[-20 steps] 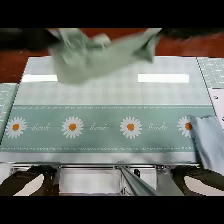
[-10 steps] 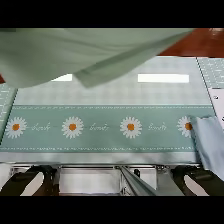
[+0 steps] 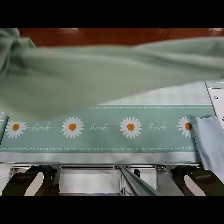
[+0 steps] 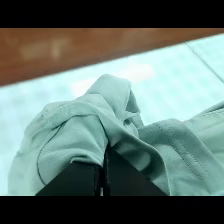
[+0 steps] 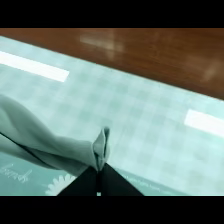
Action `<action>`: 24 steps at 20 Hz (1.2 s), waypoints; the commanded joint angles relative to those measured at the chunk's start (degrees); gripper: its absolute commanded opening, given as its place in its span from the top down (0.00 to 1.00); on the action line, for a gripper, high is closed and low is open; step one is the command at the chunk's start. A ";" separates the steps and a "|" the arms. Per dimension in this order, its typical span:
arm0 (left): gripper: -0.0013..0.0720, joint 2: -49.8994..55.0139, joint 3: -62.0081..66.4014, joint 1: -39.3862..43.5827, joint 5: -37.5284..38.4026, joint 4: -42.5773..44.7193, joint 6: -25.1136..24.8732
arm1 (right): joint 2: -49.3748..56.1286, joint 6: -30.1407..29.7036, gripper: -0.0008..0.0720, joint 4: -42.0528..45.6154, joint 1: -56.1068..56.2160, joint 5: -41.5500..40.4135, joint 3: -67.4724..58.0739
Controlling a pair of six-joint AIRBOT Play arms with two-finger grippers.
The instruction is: Fold the shirts.
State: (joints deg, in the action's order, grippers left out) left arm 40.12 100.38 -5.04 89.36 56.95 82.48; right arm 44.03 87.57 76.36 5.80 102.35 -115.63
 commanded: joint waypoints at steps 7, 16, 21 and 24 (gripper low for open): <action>0.96 -7.98 -43.56 2.38 -4.00 -17.38 -1.53 | -8.70 5.05 0.95 0.22 -0.02 1.40 30.62; 0.96 20.17 -53.13 16.72 -49.55 -14.34 -5.55 | 10.84 6.84 0.95 17.20 -0.04 -29.14 48.26; 0.96 40.54 -36.24 17.20 -51.82 -14.34 -5.49 | 36.11 8.35 0.95 14.60 -0.04 -38.60 34.69; 0.93 47.69 -27.52 17.20 -50.73 -14.56 -5.33 | 49.42 9.31 0.95 8.22 -0.04 -38.42 21.51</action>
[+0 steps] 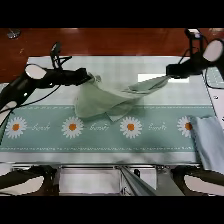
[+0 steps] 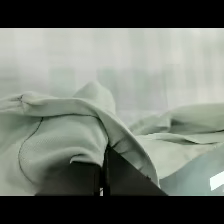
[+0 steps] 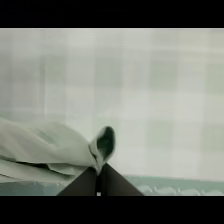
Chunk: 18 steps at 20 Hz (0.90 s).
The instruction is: Fold the shirts.
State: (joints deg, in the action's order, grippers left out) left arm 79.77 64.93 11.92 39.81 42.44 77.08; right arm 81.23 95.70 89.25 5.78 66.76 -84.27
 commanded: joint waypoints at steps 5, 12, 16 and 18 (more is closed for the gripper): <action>0.02 12.02 19.08 -5.73 16.59 7.98 -0.09 | 19.91 -0.98 0.14 -26.05 -7.17 0.98 -20.52; 0.02 6.91 11.80 -28.04 38.21 20.20 4.85 | 13.99 -4.92 0.14 -12.15 -23.67 24.28 -13.81; 0.02 5.77 -5.88 -28.79 28.65 1.20 -4.37 | 7.15 -7.50 0.14 -20.13 -21.35 13.07 7.15; 0.02 6.54 -10.73 -26.91 21.42 -5.42 -6.84 | 6.03 -9.20 0.14 -21.94 -16.83 10.78 13.94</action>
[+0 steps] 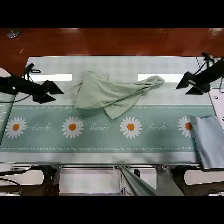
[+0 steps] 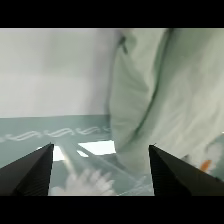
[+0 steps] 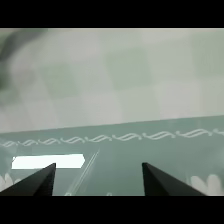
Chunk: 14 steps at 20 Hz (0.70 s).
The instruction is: Fold the shirts.
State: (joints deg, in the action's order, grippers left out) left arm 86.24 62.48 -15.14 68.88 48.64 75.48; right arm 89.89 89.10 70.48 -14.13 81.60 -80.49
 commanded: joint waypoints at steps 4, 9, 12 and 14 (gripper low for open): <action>0.03 1.81 -9.01 5.14 -17.57 -16.00 -7.48 | -2.56 -2.97 0.14 -4.63 11.72 -6.43 14.08; 0.05 4.33 -6.78 10.45 -24.33 -16.15 -5.57 | -2.54 -1.73 0.14 -6.60 17.53 -8.13 14.67; 0.96 6.03 -4.57 11.54 -22.51 -16.39 -8.48 | -2.54 -1.16 0.14 -6.69 21.27 -8.22 14.82; 0.96 5.97 -3.28 11.41 -21.42 -16.31 -9.05 | -2.54 -0.85 0.14 -7.61 23.69 -8.37 16.09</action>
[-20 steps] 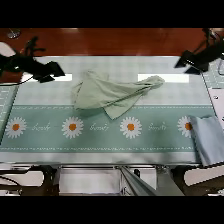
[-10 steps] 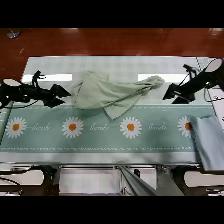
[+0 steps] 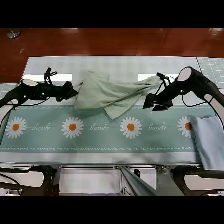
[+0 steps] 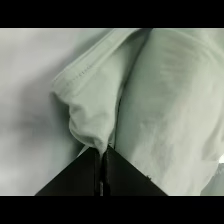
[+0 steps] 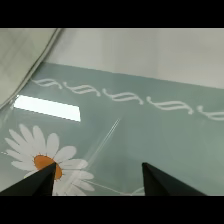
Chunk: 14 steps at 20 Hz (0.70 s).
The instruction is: Fold the shirts.
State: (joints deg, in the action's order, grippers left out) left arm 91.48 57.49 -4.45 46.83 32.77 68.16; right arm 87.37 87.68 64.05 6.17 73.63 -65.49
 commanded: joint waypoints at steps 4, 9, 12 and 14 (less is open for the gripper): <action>0.96 0.61 3.10 0.15 1.60 -0.39 -1.73 | 0.42 1.07 0.14 -7.02 8.66 -3.26 2.05; 0.96 0.61 3.10 0.17 2.32 -0.39 -1.70 | 5.49 1.90 0.14 -17.35 15.17 -10.45 2.03; 0.96 0.61 3.10 0.17 3.26 -0.39 -1.73 | 7.96 2.99 0.14 -21.59 16.52 -15.17 1.90; 0.96 0.61 3.10 0.17 3.37 -0.39 -1.73 | 8.83 3.45 0.14 -23.76 16.55 -18.49 1.77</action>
State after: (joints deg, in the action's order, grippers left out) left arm 92.05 60.53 -4.25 49.52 32.36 66.43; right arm 94.41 90.35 44.62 21.61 61.10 -63.59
